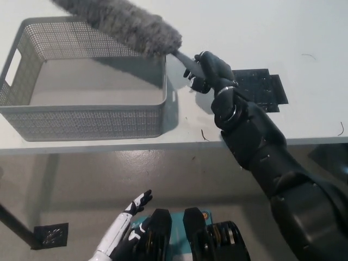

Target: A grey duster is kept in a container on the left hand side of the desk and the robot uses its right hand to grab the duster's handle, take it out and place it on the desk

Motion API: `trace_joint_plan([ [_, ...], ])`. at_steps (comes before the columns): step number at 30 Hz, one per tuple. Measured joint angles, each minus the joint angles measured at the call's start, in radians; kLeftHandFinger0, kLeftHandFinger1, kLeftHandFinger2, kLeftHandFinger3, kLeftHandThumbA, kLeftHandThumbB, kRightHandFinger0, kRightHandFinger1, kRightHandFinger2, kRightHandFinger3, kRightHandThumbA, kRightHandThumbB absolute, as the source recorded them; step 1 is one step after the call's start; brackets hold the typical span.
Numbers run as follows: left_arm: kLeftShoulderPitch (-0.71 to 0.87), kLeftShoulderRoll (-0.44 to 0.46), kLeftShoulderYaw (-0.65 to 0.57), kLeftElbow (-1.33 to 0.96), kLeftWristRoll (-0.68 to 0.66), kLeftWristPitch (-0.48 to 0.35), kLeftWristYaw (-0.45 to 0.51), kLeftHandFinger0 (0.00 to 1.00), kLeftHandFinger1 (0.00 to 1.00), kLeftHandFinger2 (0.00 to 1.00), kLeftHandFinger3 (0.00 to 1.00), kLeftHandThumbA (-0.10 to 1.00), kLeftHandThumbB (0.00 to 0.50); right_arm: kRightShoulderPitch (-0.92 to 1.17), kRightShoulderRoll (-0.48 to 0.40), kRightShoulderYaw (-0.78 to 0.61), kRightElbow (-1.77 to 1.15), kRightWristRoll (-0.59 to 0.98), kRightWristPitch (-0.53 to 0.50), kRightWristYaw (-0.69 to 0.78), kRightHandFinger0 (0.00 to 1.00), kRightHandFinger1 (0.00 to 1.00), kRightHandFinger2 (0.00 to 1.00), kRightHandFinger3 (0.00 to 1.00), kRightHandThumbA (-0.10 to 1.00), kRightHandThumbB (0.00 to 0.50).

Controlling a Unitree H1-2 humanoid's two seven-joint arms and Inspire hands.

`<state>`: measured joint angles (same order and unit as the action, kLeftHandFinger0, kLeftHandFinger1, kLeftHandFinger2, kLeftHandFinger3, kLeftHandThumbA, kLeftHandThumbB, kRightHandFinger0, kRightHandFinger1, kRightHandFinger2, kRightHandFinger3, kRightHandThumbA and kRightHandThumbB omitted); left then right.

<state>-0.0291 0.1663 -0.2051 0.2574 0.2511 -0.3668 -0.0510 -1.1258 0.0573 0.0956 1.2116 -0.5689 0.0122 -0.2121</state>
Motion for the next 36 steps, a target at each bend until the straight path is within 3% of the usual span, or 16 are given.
trace_joint_plan([
  [3,0.010,0.000,-0.009,0.000,0.000,0.000,0.000,1.00,1.00,1.00,1.00,0.96,0.134,0.004,0.007,-0.079,-0.028,0.044,-0.035,-0.045,0.00,0.00,0.34,0.26,-0.10,0.051],
  [5,0.015,-0.001,-0.011,-0.001,0.000,0.000,0.000,1.00,1.00,1.00,1.00,0.95,0.126,0.004,0.011,-0.129,-0.059,0.075,-0.061,-0.073,0.00,0.00,0.34,0.17,-0.10,0.088],
  [6,0.017,-0.002,-0.011,-0.001,0.000,0.000,0.000,1.00,1.00,1.00,1.00,0.96,0.131,0.004,0.013,-0.161,-0.086,0.095,-0.076,-0.088,0.00,0.03,0.39,0.19,-0.10,0.093],
  [8,0.021,-0.002,-0.011,0.000,0.000,-0.001,0.000,1.00,1.00,1.00,1.00,0.96,0.129,0.003,0.015,-0.218,-0.142,0.136,-0.105,-0.120,0.00,0.02,0.39,0.20,-0.10,0.085],
  [10,0.024,-0.002,-0.011,0.000,0.000,-0.001,0.000,1.00,1.00,1.00,1.00,0.96,0.130,0.002,0.015,-0.254,-0.182,0.166,-0.128,-0.136,0.00,0.04,0.42,0.32,-0.10,0.068],
  [14,0.029,-0.002,-0.011,0.000,0.001,-0.005,0.000,1.00,1.00,1.00,1.00,0.96,0.126,0.001,0.010,-0.318,-0.261,0.237,-0.182,-0.178,0.00,0.05,0.44,0.43,-0.10,0.083],
  [16,0.029,-0.002,-0.011,-0.001,0.001,-0.008,0.001,1.00,1.00,1.00,1.00,0.97,0.130,0.001,-0.003,-0.325,-0.289,0.261,-0.199,-0.193,0.00,0.03,0.43,0.43,-0.10,0.119],
  [18,0.029,-0.002,-0.011,-0.001,0.001,-0.009,0.001,1.00,1.00,1.00,1.00,0.97,0.123,0.003,-0.016,-0.324,-0.302,0.268,-0.202,-0.200,0.00,0.06,0.46,0.46,-0.10,0.119],
  [23,0.029,-0.002,-0.009,-0.001,0.005,-0.011,0.002,1.00,1.00,1.00,1.00,0.97,0.119,0.049,-0.083,-0.269,-0.355,0.263,-0.195,-0.200,0.00,0.10,0.48,0.35,-0.10,0.183],
  [25,0.029,-0.002,-0.007,-0.002,0.007,-0.011,0.002,1.00,1.00,1.00,1.00,0.96,0.117,0.090,-0.117,-0.246,-0.364,0.261,-0.182,-0.197,0.00,0.10,0.49,0.38,-0.10,0.190],
  [28,0.031,-0.001,-0.003,-0.002,0.008,-0.012,0.004,1.00,1.00,1.00,1.00,0.96,0.116,0.151,-0.169,-0.200,-0.355,0.250,-0.169,-0.196,0.00,0.02,0.43,0.37,-0.10,0.175],
  [30,0.032,-0.001,0.000,-0.002,0.009,-0.013,0.004,1.00,1.00,1.00,1.00,0.96,0.108,0.172,-0.194,-0.178,-0.347,0.242,-0.165,-0.193,0.00,0.09,0.52,0.50,-0.10,0.192],
  [33,0.033,-0.001,0.011,-0.002,0.010,-0.015,0.005,1.00,1.00,1.00,1.00,0.96,0.105,0.219,-0.261,-0.114,-0.309,0.220,-0.162,-0.188,0.00,0.18,0.65,0.68,-0.10,0.174],
  [34,0.034,-0.001,0.014,-0.002,0.010,-0.015,0.005,1.00,1.00,1.00,1.00,0.95,0.108,0.227,-0.279,-0.097,-0.298,0.214,-0.162,-0.186,0.00,0.21,0.68,0.71,-0.10,0.178],
  [36,0.036,-0.001,0.024,-0.003,0.011,-0.017,0.006,1.00,1.00,1.00,1.00,0.94,0.105,0.237,-0.307,-0.069,-0.281,0.204,-0.163,-0.184,0.00,0.22,0.66,0.67,-0.10,0.175],
])
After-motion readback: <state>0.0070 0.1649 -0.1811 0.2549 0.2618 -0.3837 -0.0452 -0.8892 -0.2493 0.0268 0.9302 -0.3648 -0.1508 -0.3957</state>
